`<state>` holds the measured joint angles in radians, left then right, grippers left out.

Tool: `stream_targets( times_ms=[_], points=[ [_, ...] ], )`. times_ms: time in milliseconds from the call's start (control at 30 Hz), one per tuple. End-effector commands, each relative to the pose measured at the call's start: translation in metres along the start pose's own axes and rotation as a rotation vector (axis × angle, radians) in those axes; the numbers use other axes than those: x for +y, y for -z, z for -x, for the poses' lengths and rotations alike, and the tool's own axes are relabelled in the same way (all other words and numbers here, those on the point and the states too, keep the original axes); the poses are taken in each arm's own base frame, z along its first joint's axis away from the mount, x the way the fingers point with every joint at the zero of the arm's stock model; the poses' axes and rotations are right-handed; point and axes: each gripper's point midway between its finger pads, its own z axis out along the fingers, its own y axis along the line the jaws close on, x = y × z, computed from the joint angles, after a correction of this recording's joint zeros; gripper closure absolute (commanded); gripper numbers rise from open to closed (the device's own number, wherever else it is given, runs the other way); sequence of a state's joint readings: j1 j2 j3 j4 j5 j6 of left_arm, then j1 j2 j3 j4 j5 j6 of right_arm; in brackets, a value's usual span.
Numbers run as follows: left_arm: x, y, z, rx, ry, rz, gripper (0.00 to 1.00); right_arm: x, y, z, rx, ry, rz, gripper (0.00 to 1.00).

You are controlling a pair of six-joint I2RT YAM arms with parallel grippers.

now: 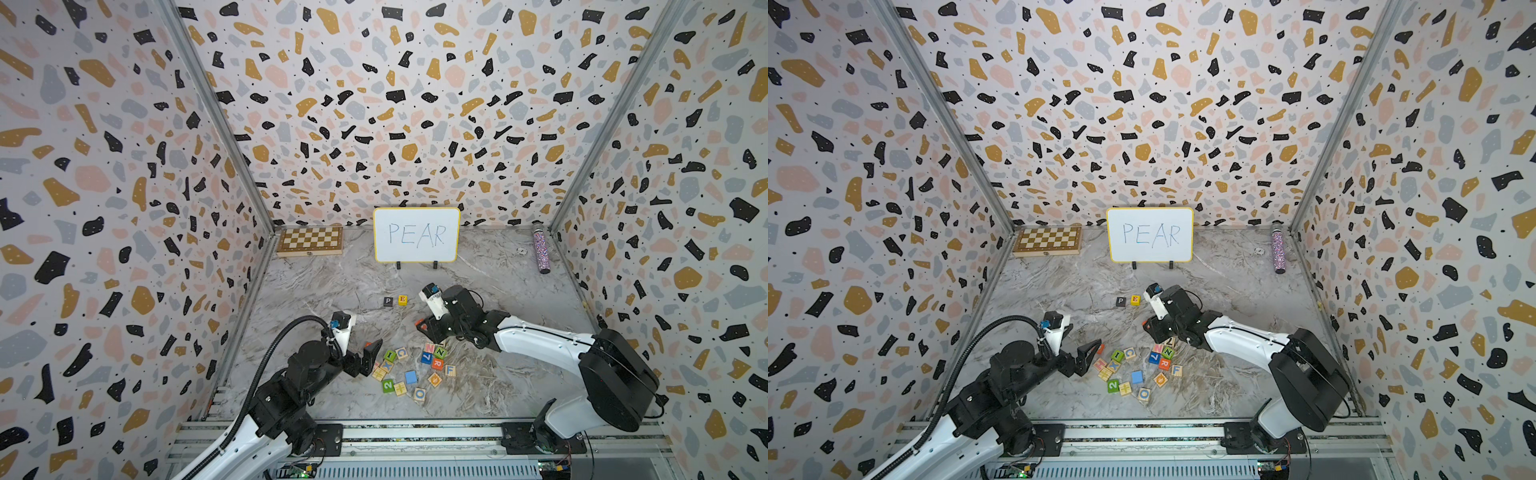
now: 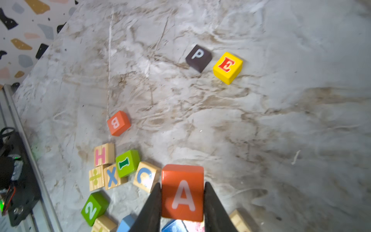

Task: Spell the uppercase word “pear” with letter blocks
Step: Place the letter block at the center of the board.

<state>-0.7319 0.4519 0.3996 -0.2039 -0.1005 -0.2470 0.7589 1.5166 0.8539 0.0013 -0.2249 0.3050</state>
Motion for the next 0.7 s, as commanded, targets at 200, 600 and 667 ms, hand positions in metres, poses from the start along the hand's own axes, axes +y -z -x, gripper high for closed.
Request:
stream_targets(
  times_ms=[200,600,667],
  points=[
    [0.020,-0.036,0.087,-0.110,-0.004,0.049,0.02,-0.036,-0.010,0.057,-0.086,-0.064,-0.049,0.84],
    [0.046,-0.101,0.074,0.216,0.147,0.079,0.08,-0.085,-0.048,0.064,0.002,-0.155,-0.172,0.84],
    [0.050,-0.106,0.067,0.256,0.160,0.095,0.08,-0.089,-0.054,0.061,0.020,-0.166,-0.180,0.84]
  ],
)
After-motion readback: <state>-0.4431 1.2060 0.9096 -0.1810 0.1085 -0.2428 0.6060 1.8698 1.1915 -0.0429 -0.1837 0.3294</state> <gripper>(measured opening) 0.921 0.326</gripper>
